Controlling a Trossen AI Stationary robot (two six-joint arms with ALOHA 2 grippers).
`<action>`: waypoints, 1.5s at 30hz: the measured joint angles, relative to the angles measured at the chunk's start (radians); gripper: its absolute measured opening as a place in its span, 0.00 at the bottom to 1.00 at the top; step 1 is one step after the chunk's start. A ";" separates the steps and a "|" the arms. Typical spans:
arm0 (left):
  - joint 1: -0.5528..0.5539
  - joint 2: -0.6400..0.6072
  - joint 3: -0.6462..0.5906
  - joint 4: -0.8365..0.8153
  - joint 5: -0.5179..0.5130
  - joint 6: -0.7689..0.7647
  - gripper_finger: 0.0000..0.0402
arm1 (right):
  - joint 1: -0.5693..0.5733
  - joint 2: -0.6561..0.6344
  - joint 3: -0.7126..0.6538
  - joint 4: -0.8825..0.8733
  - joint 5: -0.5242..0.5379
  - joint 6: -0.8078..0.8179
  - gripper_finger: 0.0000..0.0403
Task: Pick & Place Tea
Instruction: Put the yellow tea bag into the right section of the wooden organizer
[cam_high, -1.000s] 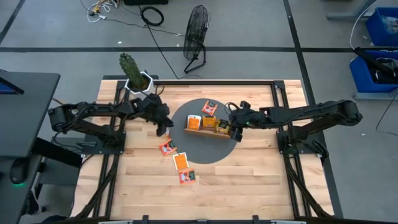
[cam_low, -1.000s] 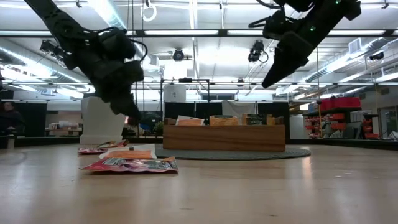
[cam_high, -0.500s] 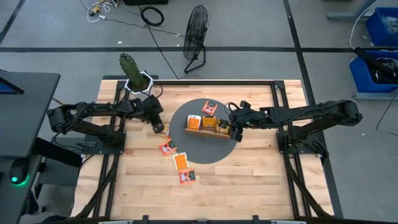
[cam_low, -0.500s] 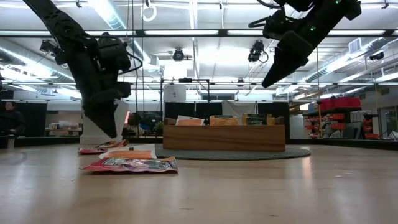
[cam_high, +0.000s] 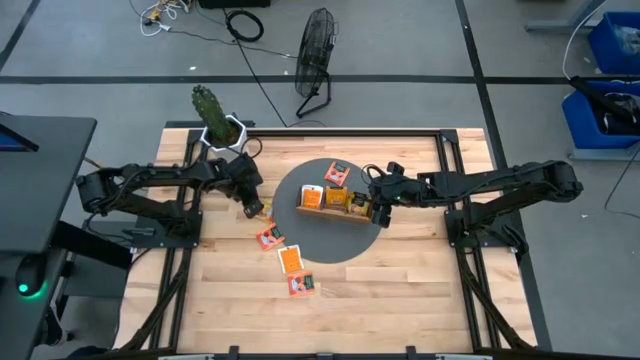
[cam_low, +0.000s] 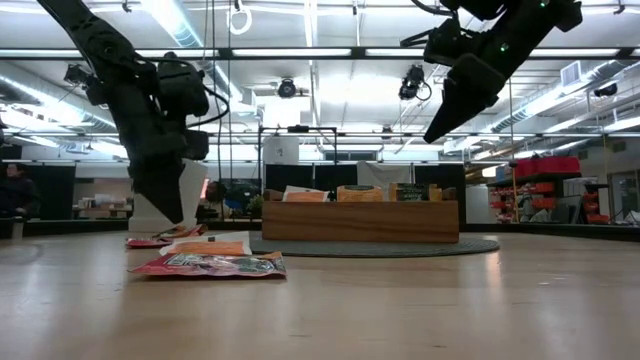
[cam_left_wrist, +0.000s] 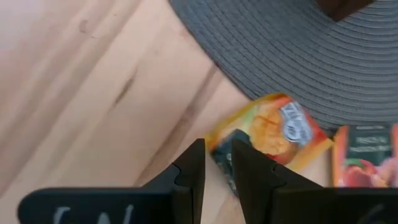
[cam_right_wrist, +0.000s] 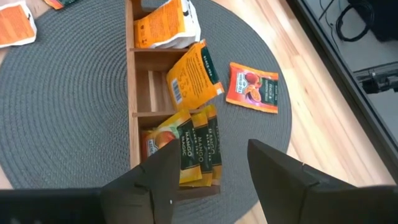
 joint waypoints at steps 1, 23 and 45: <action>0.003 0.000 0.000 0.000 -0.015 0.000 0.20 | 0.000 0.000 0.000 -0.002 0.000 0.001 0.48; -0.013 0.120 0.003 0.053 0.065 -0.022 0.20 | 0.000 0.001 0.000 -0.006 0.001 0.000 0.48; -0.009 -0.031 0.015 -0.069 -0.062 -0.112 0.37 | 0.001 0.001 0.000 -0.011 -0.025 -0.013 0.48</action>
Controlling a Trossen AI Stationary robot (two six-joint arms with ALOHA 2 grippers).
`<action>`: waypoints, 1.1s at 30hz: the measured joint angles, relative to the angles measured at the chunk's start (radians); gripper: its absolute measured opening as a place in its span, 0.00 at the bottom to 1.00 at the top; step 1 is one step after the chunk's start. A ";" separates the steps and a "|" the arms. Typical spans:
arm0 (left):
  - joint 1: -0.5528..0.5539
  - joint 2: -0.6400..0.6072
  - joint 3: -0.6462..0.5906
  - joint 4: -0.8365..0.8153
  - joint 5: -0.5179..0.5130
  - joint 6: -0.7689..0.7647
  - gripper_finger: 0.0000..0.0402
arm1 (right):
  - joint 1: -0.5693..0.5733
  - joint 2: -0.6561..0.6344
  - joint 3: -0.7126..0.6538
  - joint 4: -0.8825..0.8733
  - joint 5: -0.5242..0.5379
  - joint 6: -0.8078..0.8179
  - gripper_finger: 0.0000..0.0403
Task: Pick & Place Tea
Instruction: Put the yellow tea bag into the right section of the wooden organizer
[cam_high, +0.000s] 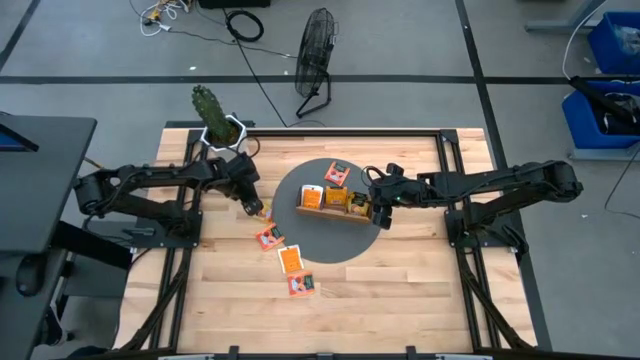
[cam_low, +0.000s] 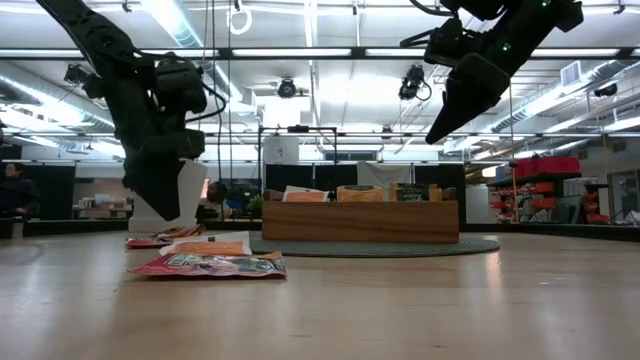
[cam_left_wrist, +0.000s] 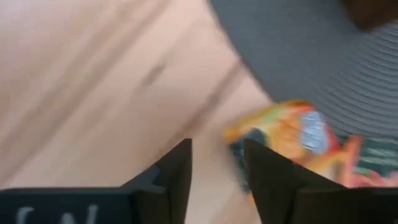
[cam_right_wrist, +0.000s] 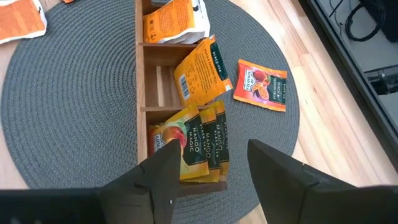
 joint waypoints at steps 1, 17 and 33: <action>0.002 0.000 0.000 0.001 0.024 0.001 0.40 | 0.000 0.000 0.000 0.000 0.000 -0.003 0.48; 0.032 0.042 -0.049 0.090 0.088 0.027 0.66 | 0.028 0.000 0.000 0.001 0.001 -0.004 0.48; 0.006 0.066 -0.080 0.188 0.142 0.016 0.32 | 0.031 0.000 0.000 0.003 0.002 -0.001 0.48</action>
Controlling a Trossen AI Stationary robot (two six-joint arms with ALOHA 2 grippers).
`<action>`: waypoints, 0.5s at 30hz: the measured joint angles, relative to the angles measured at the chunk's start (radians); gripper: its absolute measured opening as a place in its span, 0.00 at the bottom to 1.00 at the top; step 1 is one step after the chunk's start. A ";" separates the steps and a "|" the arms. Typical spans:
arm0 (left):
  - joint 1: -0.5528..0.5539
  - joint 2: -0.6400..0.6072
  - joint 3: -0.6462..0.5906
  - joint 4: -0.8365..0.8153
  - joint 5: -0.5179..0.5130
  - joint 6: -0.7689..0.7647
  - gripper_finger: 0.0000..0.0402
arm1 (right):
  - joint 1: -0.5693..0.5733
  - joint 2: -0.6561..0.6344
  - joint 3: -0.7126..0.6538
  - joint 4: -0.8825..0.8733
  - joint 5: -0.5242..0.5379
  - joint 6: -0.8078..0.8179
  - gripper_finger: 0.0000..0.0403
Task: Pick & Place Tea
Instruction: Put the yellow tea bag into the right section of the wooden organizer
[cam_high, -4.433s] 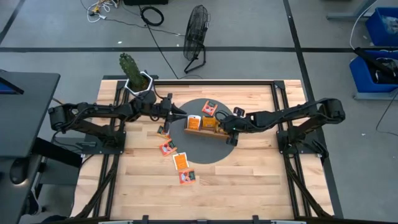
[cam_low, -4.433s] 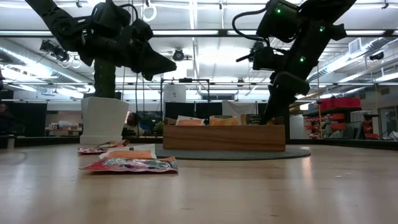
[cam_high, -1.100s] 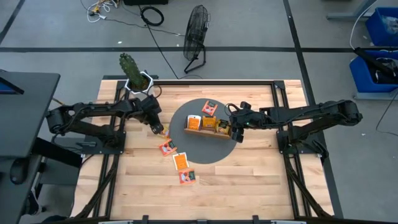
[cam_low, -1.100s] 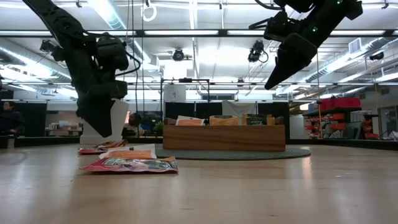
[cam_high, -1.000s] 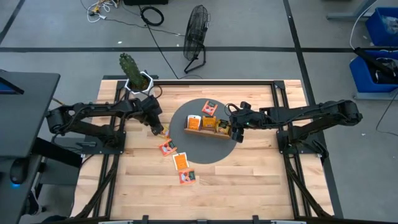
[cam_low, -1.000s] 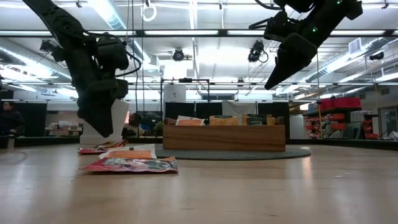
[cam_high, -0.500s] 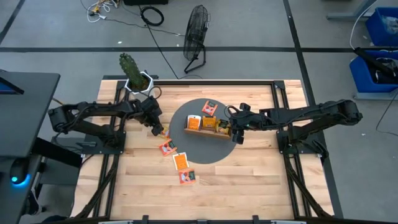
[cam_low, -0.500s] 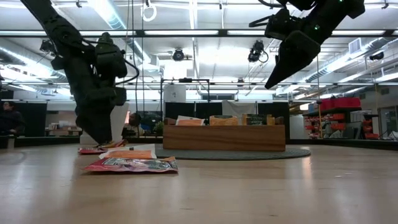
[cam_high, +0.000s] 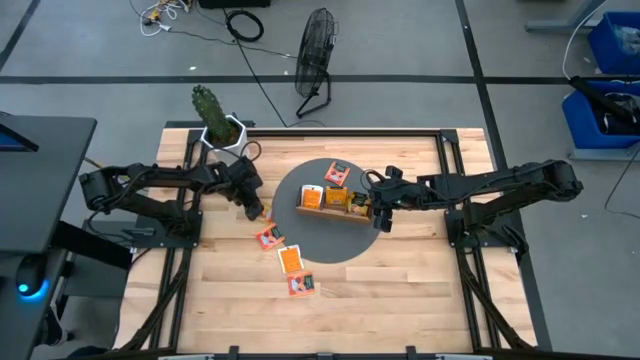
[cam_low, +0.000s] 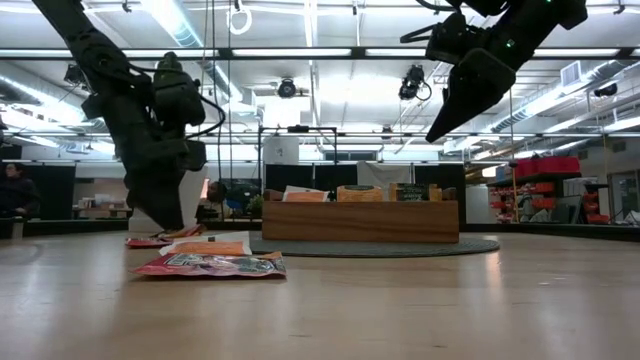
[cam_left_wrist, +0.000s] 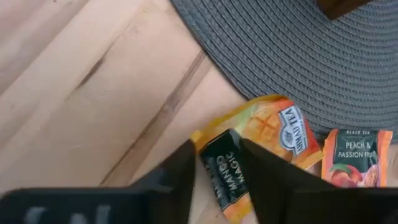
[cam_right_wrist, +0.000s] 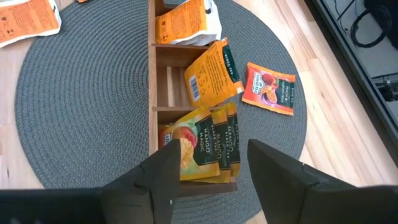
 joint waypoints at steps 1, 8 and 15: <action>-0.003 0.000 0.000 0.000 -0.001 0.004 0.26 | 0.000 0.000 0.000 0.001 0.000 -0.001 0.48; -0.044 0.000 0.000 0.045 -0.045 -0.010 0.01 | 0.000 0.000 0.001 0.036 0.000 0.009 0.48; -0.078 -0.030 0.000 0.045 -0.056 0.000 0.01 | 0.000 0.000 0.001 0.045 0.000 0.064 0.48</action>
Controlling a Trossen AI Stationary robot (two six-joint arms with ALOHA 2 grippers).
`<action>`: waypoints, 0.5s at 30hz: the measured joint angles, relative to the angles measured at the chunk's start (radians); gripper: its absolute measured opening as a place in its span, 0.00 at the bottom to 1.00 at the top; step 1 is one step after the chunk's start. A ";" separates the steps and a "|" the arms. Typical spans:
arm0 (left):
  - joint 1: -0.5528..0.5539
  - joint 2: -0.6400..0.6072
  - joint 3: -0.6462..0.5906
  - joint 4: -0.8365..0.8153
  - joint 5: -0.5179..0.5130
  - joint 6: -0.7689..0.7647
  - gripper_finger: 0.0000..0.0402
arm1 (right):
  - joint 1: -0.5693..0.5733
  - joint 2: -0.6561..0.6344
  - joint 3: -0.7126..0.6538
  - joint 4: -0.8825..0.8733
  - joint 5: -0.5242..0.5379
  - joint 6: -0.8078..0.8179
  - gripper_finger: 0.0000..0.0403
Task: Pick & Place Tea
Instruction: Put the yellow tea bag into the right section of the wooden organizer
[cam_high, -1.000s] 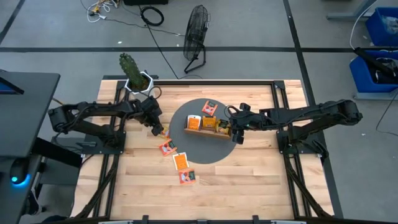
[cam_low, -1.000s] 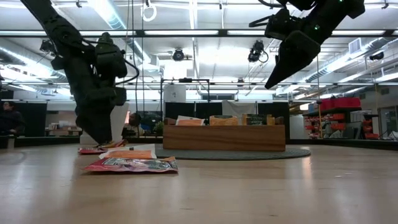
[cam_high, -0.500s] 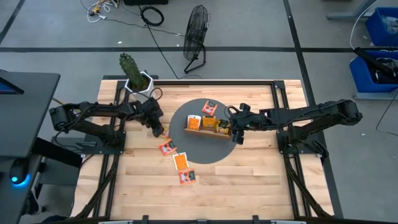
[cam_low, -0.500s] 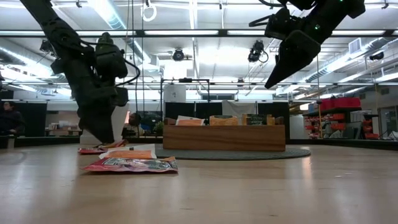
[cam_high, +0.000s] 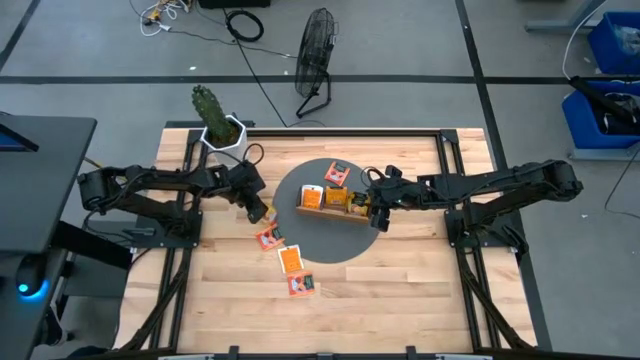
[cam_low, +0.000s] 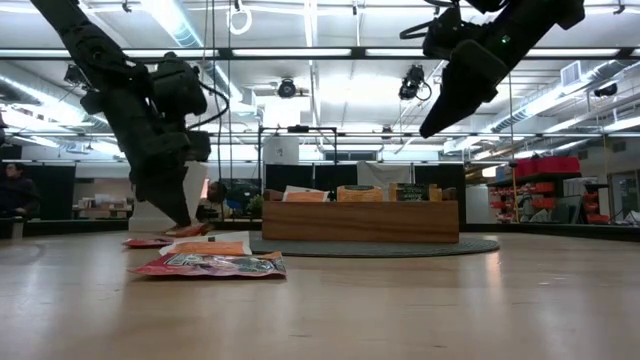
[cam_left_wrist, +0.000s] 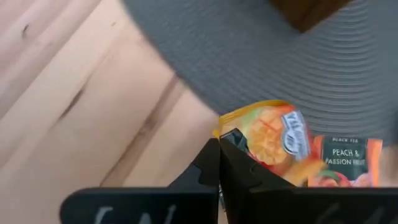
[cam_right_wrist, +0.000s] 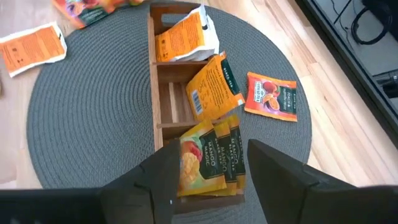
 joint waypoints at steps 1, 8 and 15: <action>-0.005 -0.017 0.000 -0.003 0.002 0.000 0.01 | 0.000 0.000 0.000 0.002 0.000 0.008 0.48; -0.069 -0.142 0.085 -0.128 -0.047 0.064 0.00 | 0.000 0.000 0.000 0.091 -0.056 0.023 0.48; -0.135 -0.182 0.228 -0.248 -0.119 0.146 0.00 | -0.001 0.000 0.000 0.222 -0.082 0.020 0.48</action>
